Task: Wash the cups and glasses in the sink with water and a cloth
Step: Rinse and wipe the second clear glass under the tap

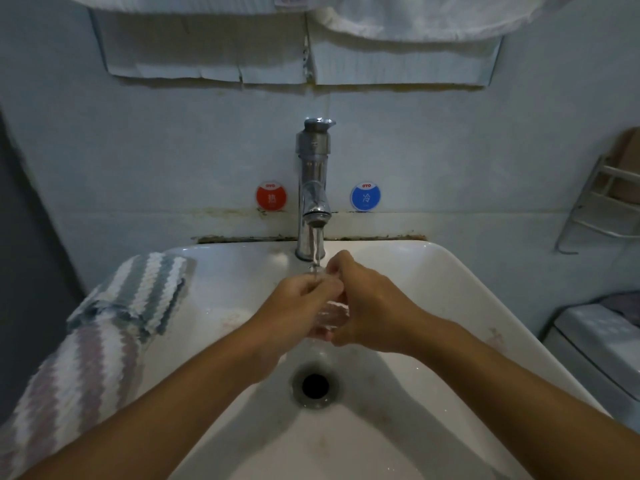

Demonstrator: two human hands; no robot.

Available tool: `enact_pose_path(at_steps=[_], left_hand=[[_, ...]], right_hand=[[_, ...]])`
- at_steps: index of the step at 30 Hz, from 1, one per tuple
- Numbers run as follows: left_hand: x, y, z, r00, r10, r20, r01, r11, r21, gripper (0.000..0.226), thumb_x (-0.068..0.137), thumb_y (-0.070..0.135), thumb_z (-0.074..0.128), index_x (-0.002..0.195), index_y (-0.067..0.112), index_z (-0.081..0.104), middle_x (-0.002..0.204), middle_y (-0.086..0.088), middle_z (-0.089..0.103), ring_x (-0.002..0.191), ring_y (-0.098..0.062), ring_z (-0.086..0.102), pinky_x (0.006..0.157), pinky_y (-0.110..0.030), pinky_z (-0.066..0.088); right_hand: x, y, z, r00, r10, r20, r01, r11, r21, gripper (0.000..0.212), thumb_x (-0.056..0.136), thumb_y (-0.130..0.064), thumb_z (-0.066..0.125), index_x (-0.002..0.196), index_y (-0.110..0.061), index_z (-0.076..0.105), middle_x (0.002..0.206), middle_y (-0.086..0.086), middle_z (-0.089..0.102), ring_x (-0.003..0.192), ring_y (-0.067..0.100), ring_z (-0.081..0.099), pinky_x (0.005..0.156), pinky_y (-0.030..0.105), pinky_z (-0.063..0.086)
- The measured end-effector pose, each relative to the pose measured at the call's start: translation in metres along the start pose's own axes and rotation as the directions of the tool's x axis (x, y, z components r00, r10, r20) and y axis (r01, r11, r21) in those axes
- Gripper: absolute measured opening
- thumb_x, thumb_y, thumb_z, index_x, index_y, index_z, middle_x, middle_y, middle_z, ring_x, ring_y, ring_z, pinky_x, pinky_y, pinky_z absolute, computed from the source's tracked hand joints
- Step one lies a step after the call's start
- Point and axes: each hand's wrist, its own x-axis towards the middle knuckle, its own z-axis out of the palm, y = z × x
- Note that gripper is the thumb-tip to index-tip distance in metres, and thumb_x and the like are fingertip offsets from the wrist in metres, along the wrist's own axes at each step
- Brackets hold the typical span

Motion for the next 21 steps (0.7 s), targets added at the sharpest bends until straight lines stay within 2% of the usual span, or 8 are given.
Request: enact_pose_path(at_steps=[3,6,10,12,15,17,19,21], left_hand=[[0.002,-0.003,0.002,0.996,0.046,-0.078,-0.042,0.997,0.061,0.019,0.099,0.031,0.055,0.102,0.016,0.066,0.092,-0.003,0.073,0.082,-0.018,0.072,0.072,-0.03,0.059],[0.004,-0.002,0.001,0.99,0.021,-0.142,-0.02,1.0,0.007,0.018,0.093,0.029,0.065,0.103,0.015,0.063,0.097,-0.007,0.071,0.086,-0.024,0.071,0.069,-0.029,0.06],[0.004,-0.004,0.003,0.999,-0.009,-0.042,0.011,0.999,0.032,0.017,0.1,0.027,0.052,0.105,0.02,0.066,0.094,-0.002,0.072,0.08,-0.018,0.069,0.072,-0.034,0.061],[0.003,-0.005,0.003,1.0,0.018,0.023,-0.02,0.996,0.083,0.023,0.103,0.024,0.044,0.106,0.022,0.067,0.091,0.0,0.071,0.077,-0.016,0.069,0.066,-0.029,0.058],[0.0,-0.006,0.002,0.994,0.096,0.053,-0.105,0.974,0.201,0.023,0.103,0.017,0.043,0.099,0.014,0.065,0.088,-0.002,0.069,0.074,-0.008,0.067,0.064,-0.019,0.053],[-0.003,-0.005,0.002,0.988,0.148,0.051,-0.156,0.95,0.269,0.02,0.101,0.013,0.045,0.095,0.013,0.064,0.088,-0.003,0.068,0.069,-0.001,0.063,0.059,-0.011,0.047],[-0.004,-0.004,0.003,0.983,0.182,0.032,-0.183,0.941,0.283,0.017,0.099,0.01,0.048,0.095,0.011,0.065,0.087,-0.005,0.068,0.066,-0.001,0.062,0.055,-0.009,0.044],[-0.001,-0.004,0.002,0.979,0.2,-0.029,-0.186,0.95,0.251,0.012,0.096,0.01,0.054,0.095,0.013,0.066,0.087,-0.004,0.07,0.07,-0.006,0.064,0.056,-0.012,0.045]], right_hand=[[0.001,0.003,0.001,1.0,0.023,0.015,-0.022,0.999,-0.038,0.079,0.067,-0.025,0.089,0.129,-0.027,0.041,0.115,-0.008,0.059,0.098,0.011,0.058,0.085,0.025,0.052],[0.0,0.005,0.0,1.0,0.014,-0.021,-0.016,0.998,-0.057,0.074,0.068,-0.026,0.088,0.129,-0.025,0.046,0.121,-0.006,0.056,0.102,0.012,0.054,0.089,0.026,0.049],[-0.002,0.005,0.006,0.995,-0.079,-0.057,0.074,0.994,-0.084,0.069,0.068,-0.026,0.089,0.123,-0.023,0.048,0.116,-0.006,0.058,0.099,0.01,0.055,0.086,0.023,0.05],[-0.001,0.006,0.008,0.995,-0.093,-0.022,0.092,0.994,-0.05,0.067,0.068,-0.029,0.089,0.121,-0.024,0.048,0.113,-0.008,0.058,0.097,0.008,0.057,0.087,0.024,0.052],[0.002,0.009,-0.001,0.99,0.001,0.14,-0.01,0.998,0.066,0.064,0.069,-0.027,0.088,0.12,-0.027,0.049,0.109,-0.012,0.057,0.095,0.006,0.058,0.085,0.023,0.051],[0.004,0.01,-0.009,0.972,0.026,0.235,-0.062,0.987,0.147,0.055,0.07,-0.02,0.087,0.115,-0.026,0.055,0.108,-0.009,0.059,0.096,0.008,0.059,0.089,0.027,0.051],[0.005,0.01,-0.009,0.972,0.054,0.228,-0.094,0.982,0.166,0.047,0.068,-0.018,0.086,0.107,-0.023,0.06,0.104,-0.006,0.063,0.095,0.012,0.062,0.09,0.031,0.053],[0.005,0.01,-0.005,0.985,0.105,0.134,-0.122,0.985,0.124,0.049,0.067,-0.023,0.088,0.105,-0.024,0.058,0.1,-0.006,0.063,0.09,0.013,0.062,0.084,0.03,0.055]])
